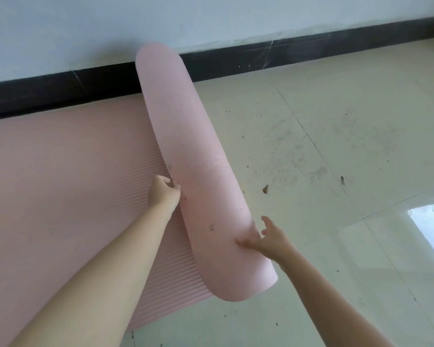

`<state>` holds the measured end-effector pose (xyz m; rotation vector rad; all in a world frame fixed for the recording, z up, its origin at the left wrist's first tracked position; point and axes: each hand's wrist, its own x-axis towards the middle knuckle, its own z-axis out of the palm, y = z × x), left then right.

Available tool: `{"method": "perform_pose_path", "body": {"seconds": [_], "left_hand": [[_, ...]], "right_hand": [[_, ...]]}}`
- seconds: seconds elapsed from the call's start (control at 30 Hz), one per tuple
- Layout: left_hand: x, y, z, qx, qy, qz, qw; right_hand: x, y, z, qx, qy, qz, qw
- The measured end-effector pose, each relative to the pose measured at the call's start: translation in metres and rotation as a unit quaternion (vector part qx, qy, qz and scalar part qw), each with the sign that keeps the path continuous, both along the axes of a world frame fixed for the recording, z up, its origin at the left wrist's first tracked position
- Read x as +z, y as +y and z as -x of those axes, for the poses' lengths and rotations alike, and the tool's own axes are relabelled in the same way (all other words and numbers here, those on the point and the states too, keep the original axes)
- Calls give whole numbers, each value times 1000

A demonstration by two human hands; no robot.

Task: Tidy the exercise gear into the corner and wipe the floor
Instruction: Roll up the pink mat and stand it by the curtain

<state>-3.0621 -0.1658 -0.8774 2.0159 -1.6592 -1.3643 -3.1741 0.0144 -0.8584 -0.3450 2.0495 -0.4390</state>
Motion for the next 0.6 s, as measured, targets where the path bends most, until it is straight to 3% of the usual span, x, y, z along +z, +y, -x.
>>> {"method": "perform_pose_path", "body": {"seconds": [0.2, 0.33, 0.43, 0.6], "left_hand": [[3, 0, 3, -43, -7, 8, 999], [10, 1, 6, -53, 139, -84, 985], [9, 1, 10, -82, 156, -120, 977], [7, -5, 7, -49, 179, -172, 968]], "right_hand": [[-4, -14, -40, 92, 183, -80, 976], [3, -23, -61, 119, 262, -73, 955], [9, -26, -74, 142, 310, -29, 940], [15, -27, -85, 231, 271, 26, 934]]}}
